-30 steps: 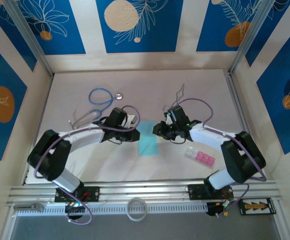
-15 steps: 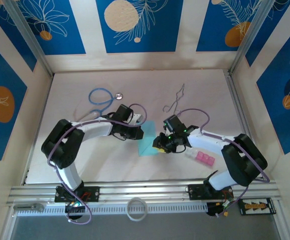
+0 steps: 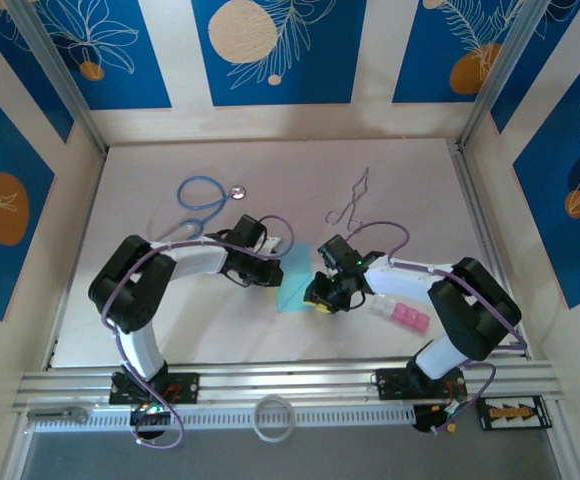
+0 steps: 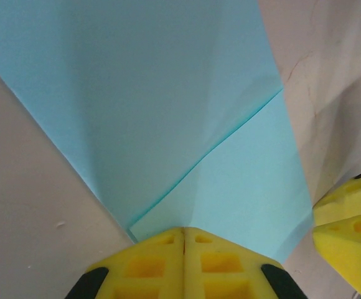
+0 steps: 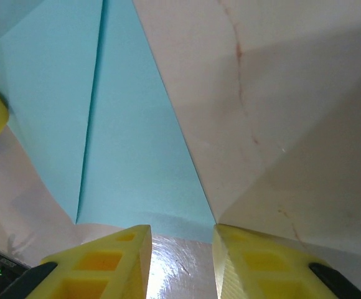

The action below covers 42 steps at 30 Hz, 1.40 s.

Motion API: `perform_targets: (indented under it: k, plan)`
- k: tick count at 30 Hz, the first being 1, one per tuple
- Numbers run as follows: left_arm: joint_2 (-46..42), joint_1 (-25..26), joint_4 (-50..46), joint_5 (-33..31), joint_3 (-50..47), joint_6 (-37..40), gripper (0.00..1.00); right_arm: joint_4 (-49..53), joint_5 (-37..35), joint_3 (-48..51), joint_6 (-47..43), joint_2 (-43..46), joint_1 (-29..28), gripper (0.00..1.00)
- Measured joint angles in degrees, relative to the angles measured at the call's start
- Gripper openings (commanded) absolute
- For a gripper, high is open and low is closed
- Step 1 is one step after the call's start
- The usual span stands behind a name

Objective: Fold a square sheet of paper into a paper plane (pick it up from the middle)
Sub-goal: Turn over the paper at the center of the table.

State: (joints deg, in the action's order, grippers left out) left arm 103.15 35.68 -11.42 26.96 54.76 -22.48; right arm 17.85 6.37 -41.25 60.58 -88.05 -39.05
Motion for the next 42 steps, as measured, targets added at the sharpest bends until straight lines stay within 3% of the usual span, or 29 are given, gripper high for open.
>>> perform_targets:
  k: [12,18,23,31,42]
  plan:
    - [0.5,0.0,0.0,0.0,-0.1,0.5,0.03,-6.1,0.7,-0.4,1.7,-2.0,-0.3,0.34]
    - [0.5,0.0,0.0,0.0,-0.1,0.5,0.03,-9.7,1.6,-0.8,1.0,-2.7,0.4,0.47]
    - [0.5,0.0,0.0,0.0,-0.1,0.5,0.02,-11.9,3.1,-1.2,-0.7,-2.7,2.4,0.48]
    - [0.5,0.0,0.0,0.0,-0.1,0.5,0.02,-14.5,5.9,-1.8,-2.3,-4.8,5.5,0.48]
    - [0.5,0.0,0.0,0.0,-0.2,0.5,0.02,-18.0,5.8,-1.6,-2.2,-5.6,6.6,0.37]
